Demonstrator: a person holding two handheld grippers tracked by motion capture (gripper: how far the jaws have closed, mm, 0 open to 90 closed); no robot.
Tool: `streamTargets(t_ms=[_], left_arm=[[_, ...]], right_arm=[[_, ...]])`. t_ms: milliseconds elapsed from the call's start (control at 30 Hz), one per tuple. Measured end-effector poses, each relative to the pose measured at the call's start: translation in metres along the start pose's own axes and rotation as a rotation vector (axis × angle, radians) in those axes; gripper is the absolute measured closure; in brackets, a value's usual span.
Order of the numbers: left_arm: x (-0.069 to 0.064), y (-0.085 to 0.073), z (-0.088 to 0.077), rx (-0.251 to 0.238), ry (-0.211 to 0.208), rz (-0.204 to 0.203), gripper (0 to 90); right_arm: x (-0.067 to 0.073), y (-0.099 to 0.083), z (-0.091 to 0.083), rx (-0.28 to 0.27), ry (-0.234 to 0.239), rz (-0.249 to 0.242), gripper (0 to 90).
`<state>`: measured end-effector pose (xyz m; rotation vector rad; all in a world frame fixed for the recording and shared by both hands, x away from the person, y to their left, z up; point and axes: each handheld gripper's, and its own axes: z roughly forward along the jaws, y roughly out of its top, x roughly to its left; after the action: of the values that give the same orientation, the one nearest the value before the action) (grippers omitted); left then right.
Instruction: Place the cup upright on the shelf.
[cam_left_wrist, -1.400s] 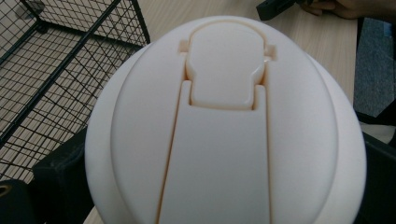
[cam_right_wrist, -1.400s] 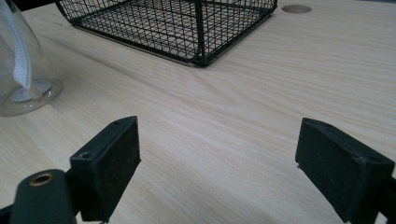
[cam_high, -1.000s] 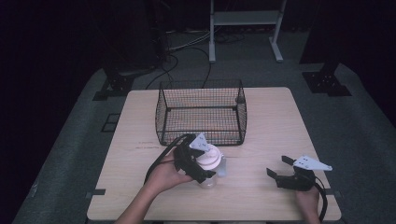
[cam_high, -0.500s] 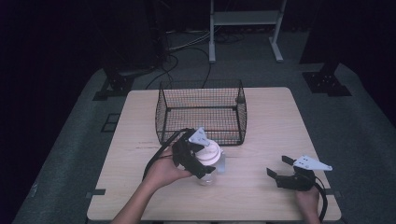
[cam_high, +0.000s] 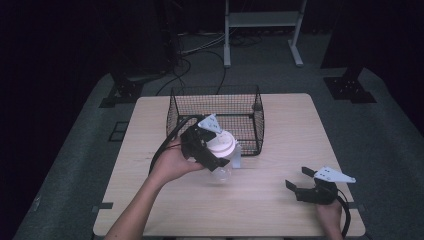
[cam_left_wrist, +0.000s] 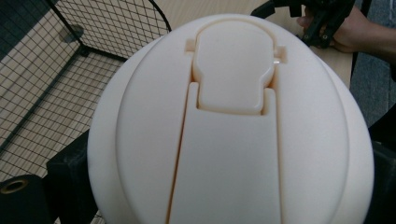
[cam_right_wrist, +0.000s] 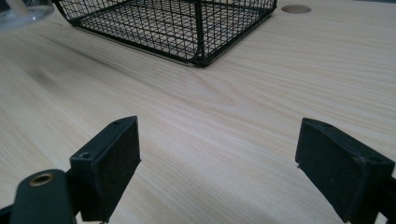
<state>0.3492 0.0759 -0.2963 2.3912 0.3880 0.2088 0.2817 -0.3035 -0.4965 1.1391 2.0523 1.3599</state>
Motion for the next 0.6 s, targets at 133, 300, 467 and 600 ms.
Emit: streamTargets(t_ms=[133,300,467,600], left_arm=[[0.005,0.008,-0.006,0.008,0.006,0.001,5.0],[0.012,0.022,-0.019,0.006,0.027,0.002,5.0],[0.022,0.036,-0.032,0.009,0.048,0.002,5.0],[0.03,0.043,-0.041,0.012,0.065,-0.009,5.0]], right_arm=[[0.0,0.0,0.0,0.002,0.001,0.004,12.9],[0.0,0.0,0.0,0.002,0.001,0.005,12.9],[0.0,0.0,0.0,0.003,0.0,0.004,12.9],[0.001,0.0,0.0,0.005,-0.001,0.005,12.9]])
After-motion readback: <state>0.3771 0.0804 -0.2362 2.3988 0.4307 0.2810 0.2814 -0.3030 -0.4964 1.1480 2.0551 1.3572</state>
